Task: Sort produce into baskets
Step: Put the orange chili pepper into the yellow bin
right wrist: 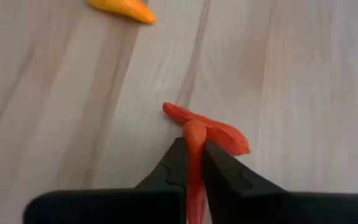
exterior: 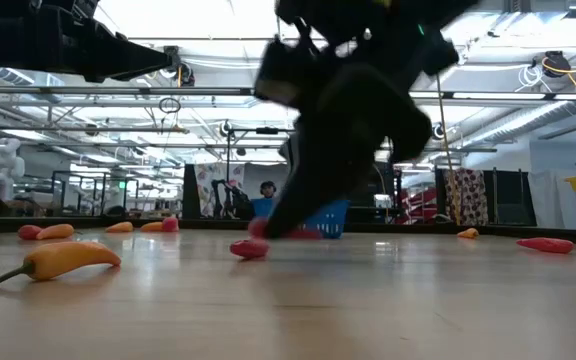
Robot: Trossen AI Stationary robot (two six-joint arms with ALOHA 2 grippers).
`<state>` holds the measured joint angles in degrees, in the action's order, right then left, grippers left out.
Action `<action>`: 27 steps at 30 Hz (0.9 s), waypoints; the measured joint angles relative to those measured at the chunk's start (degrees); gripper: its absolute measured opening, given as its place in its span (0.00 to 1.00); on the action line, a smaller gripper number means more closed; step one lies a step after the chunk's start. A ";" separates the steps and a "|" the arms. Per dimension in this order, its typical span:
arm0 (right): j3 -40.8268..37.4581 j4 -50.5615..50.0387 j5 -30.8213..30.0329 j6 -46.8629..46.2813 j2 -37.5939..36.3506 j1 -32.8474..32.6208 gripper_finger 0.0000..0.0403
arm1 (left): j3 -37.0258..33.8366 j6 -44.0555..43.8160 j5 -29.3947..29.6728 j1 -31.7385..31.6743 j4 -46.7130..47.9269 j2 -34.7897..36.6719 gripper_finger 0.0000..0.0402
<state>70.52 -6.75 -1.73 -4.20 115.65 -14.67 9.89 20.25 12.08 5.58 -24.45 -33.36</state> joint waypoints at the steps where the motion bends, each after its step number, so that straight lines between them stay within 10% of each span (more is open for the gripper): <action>1: 1.89 -3.00 0.18 0.06 -0.04 0.01 0.04 | 0.00 0.00 0.02 0.00 0.13 -0.01 0.31; 13: 24.08 -53.67 5.21 -14.56 -0.25 -2.48 0.06 | 0.00 1.37 0.14 0.00 1.38 0.02 0.31; 19: 25.03 -67.95 11.75 -26.82 -0.25 -7.01 0.06 | 0.00 1.68 0.15 0.00 1.43 0.01 0.31; 27: 25.09 -74.42 5.92 -39.90 -3.06 -14.95 0.06 | 0.02 1.57 0.15 0.00 1.49 0.01 0.31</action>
<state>95.61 -81.17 4.20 -44.09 112.59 -29.62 9.91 21.82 12.23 5.58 -22.96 -33.35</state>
